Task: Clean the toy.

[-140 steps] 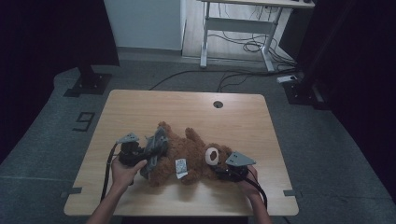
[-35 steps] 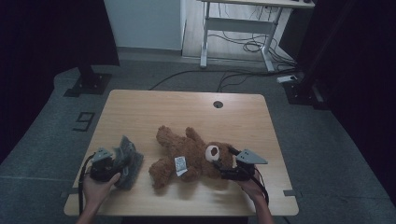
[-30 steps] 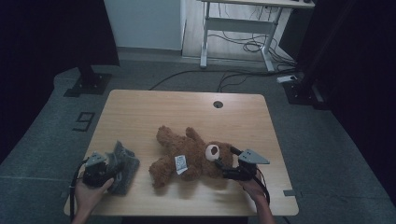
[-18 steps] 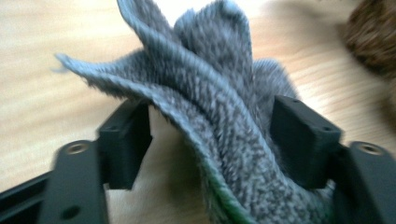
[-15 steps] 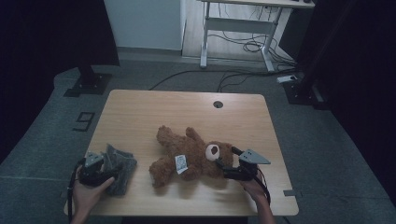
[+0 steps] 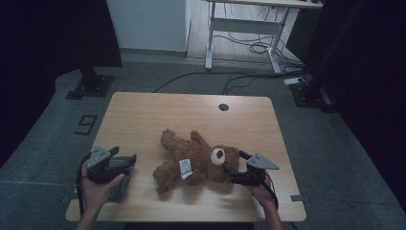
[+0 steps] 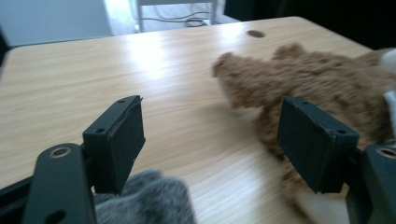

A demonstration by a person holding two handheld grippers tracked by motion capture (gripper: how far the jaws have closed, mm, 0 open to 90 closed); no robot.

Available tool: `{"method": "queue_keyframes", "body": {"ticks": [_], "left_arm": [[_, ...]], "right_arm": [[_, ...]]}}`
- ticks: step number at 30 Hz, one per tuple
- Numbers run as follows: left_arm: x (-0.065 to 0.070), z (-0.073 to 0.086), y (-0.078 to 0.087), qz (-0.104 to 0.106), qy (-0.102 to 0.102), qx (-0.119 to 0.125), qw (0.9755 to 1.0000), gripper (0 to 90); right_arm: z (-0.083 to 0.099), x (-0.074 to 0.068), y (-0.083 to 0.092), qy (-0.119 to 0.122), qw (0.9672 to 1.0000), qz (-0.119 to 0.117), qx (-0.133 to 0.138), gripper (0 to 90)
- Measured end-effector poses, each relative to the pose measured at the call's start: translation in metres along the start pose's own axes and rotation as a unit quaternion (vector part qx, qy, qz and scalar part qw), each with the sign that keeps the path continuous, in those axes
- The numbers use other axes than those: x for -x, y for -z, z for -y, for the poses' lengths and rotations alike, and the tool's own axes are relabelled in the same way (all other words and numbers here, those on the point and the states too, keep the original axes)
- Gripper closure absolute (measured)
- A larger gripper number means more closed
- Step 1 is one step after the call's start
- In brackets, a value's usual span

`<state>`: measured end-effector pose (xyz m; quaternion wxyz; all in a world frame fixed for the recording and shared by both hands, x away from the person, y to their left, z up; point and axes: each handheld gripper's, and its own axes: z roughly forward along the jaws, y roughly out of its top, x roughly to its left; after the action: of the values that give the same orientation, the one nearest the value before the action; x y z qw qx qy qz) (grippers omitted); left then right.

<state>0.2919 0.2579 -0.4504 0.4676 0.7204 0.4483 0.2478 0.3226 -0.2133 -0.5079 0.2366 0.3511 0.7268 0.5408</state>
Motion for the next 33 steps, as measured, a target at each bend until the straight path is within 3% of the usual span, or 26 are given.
{"method": "queue_keyframes", "body": {"ticks": [7,14,18,26,33], "left_arm": [[0.028,-0.007,-0.016,0.043,-0.024,-0.017,0.9987,25.5],[0.044,0.000,-0.030,0.070,-0.025,-0.028,0.9968,27.4],[0.049,0.007,-0.033,0.076,-0.033,-0.042,0.9957,28.2],[0.050,0.031,-0.034,0.079,-0.029,-0.074,0.9936,30.4],[0.044,0.047,-0.029,0.084,-0.012,-0.084,0.9928,30.9]], "right_arm": [[-0.001,0.003,0.007,-0.003,0.9999,0.008,0.006,13.3],[0.001,0.004,0.021,-0.007,0.9999,0.011,0.011,14.1],[0.005,0.003,0.031,-0.007,0.9998,0.014,0.007,14.1],[0.023,-0.003,0.052,-0.015,0.9994,0.029,-0.007,14.3],[0.045,-0.009,0.063,-0.024,0.9987,0.034,-0.030,14.7]]}}
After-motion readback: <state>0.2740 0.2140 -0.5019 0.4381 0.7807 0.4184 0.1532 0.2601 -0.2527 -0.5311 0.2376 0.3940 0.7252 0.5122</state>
